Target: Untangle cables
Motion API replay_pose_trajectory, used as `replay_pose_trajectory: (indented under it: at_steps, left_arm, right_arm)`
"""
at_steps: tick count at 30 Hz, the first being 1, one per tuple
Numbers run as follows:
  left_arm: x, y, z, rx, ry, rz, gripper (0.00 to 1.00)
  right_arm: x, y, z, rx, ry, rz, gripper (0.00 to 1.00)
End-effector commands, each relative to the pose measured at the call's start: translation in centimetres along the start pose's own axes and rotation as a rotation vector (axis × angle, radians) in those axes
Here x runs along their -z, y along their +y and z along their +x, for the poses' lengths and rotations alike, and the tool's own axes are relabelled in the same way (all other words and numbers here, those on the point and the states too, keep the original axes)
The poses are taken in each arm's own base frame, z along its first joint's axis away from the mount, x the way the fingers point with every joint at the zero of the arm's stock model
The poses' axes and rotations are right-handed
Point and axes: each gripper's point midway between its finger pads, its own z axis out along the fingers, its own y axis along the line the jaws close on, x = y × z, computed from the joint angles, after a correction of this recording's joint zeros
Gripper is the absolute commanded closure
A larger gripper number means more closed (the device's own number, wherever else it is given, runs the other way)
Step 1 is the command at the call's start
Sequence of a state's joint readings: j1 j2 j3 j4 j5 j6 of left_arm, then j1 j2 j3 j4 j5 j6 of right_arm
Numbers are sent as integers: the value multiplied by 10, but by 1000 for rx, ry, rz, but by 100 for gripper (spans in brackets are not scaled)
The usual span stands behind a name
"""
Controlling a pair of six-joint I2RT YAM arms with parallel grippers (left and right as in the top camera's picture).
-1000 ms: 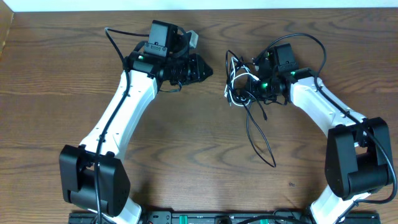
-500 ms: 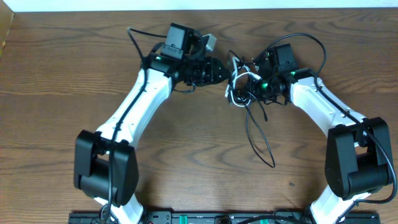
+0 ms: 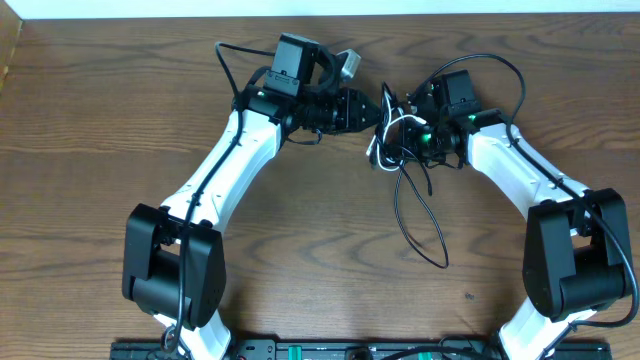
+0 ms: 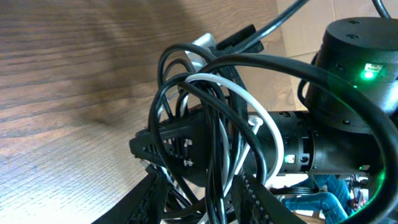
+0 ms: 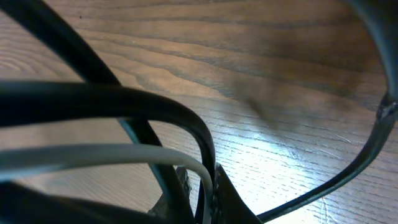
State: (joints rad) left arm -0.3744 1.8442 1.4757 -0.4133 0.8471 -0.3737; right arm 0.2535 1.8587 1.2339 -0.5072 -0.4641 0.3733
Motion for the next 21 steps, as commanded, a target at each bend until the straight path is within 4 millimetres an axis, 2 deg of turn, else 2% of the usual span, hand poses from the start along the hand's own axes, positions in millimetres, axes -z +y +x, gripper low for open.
replay_pose_trajectory:
  at_steps: [1,6,7,9,12,15,21]
  left_arm:
    - [-7,0,7,18,36,30,61]
    - [-24,11,17,44,79,17,62]
    - [-28,14,19,50,87,12,64]
    - [-35,20,23,62,104,8,72]
    - [-40,29,26,77,114,-18,91]
    - [-40,39,27,90,109,-69,93]
    - [-34,75,30,116,83,-273,93]
  right_arm:
    - [-1,6,1,21,8,-31,95]
    - [-1,14,4,26,19,-67,97]
    - [-1,14,3,28,17,-68,98]
    - [-1,16,2,30,15,-75,98]
    - [0,19,3,31,21,-97,98]
    - [1,20,2,31,19,-108,99]
    - [14,26,-7,25,4,-210,99]
